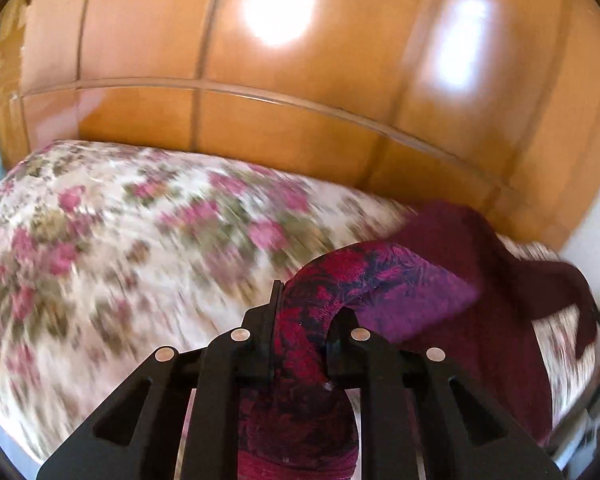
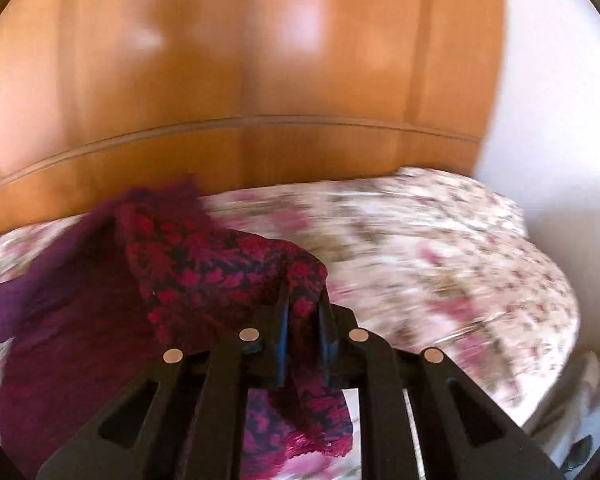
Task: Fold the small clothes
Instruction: 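Grasp the top's edges with both grippers and lift it off the bed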
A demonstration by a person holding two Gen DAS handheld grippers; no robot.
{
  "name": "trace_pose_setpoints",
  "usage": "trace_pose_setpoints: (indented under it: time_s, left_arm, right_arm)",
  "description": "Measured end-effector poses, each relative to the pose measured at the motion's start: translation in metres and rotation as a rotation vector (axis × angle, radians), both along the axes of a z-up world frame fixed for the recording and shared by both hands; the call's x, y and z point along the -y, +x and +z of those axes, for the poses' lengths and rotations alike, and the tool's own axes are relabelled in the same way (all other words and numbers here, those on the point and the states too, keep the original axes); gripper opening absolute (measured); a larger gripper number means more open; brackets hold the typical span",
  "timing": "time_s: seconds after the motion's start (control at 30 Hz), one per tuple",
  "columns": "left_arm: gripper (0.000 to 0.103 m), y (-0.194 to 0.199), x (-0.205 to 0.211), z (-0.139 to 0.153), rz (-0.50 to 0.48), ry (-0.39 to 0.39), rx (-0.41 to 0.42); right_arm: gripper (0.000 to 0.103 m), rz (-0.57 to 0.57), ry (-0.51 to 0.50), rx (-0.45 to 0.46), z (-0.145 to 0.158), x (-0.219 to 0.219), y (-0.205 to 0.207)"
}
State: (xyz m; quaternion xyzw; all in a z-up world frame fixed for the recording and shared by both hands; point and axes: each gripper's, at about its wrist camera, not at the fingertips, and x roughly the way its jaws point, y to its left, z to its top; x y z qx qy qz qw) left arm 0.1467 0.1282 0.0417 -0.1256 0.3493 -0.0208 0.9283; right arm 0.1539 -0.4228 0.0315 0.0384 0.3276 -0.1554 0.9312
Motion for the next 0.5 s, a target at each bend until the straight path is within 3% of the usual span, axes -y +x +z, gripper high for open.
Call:
trace_pose_setpoints:
  time_s: [0.23,0.3,0.37,0.4,0.43,0.47,0.5]
  left_arm:
    - [0.014,0.107,-0.070,0.003,0.232,0.045,-0.102]
    - [0.014,0.131,-0.085,-0.004,0.304,0.071,-0.139]
    - [0.016,0.153,-0.098,-0.014,0.340,0.049,-0.191]
    - [0.022,0.162,-0.102,-0.018,0.361,0.060,-0.216]
    - [0.030,0.166,-0.104,-0.021,0.377,0.060,-0.224]
    - [0.036,0.169,-0.105,-0.022,0.386,0.056,-0.223]
    - [0.056,0.168,-0.105,-0.021,0.393,0.060,-0.209]
  right_arm:
    - [0.011,-0.326,-0.047,-0.113,-0.017,0.128,0.053]
    - [0.011,-0.369,-0.034,-0.147,-0.026,0.152,0.061]
    - [0.015,-0.383,0.009,-0.182,-0.036,0.169,0.072]
    - [0.021,-0.385,0.000,-0.192,-0.039,0.168,0.076]
    - [0.043,-0.385,-0.019,-0.190,-0.040,0.168,0.079]
    - [0.057,-0.388,-0.026,-0.175,-0.040,0.168,0.079]
    - [0.072,-0.389,-0.023,-0.161,-0.038,0.164,0.077]
